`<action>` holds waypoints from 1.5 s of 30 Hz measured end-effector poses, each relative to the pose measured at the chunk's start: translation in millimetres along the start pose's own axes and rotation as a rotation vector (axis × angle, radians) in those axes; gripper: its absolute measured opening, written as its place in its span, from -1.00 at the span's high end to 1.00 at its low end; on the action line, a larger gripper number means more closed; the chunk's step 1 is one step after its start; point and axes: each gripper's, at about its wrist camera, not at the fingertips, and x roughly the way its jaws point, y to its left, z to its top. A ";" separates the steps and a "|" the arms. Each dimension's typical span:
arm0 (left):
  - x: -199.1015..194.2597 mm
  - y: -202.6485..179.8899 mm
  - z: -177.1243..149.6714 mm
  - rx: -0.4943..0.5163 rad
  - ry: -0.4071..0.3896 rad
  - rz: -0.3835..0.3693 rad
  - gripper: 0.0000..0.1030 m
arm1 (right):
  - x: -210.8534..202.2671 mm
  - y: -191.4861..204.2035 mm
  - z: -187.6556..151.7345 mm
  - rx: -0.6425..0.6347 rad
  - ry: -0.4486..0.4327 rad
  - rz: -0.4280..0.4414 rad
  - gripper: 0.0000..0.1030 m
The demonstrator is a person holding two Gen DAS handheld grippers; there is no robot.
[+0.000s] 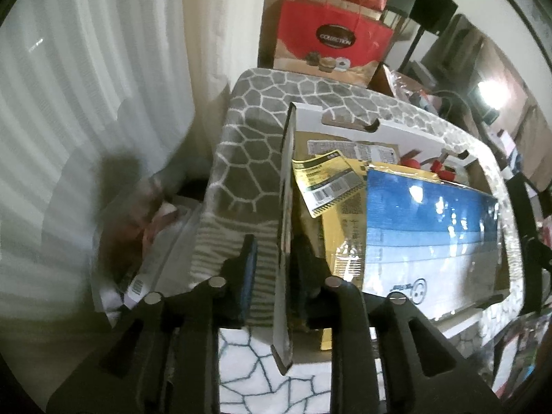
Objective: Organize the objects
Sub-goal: 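Release the box wall with the left tool and withdraw both tools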
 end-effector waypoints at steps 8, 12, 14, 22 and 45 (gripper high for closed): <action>11.6 7.5 5.5 -0.014 0.026 -0.006 0.43 | 37.9 -23.0 2.5 0.048 0.055 -0.061 0.17; 16.4 5.6 9.2 -0.006 0.040 -0.029 0.63 | 57.0 -34.5 7.5 0.087 0.099 0.006 0.42; 18.9 3.8 10.7 -0.001 0.047 -0.037 0.74 | 63.9 -39.2 9.2 0.104 0.116 0.044 0.56; 23.6 -4.4 11.4 0.000 0.050 -0.031 0.93 | 66.5 -34.4 14.1 0.087 0.130 0.054 0.75; 25.2 -112.3 25.1 0.160 0.029 -0.066 0.93 | 22.1 -112.9 17.2 0.176 0.037 -0.042 0.74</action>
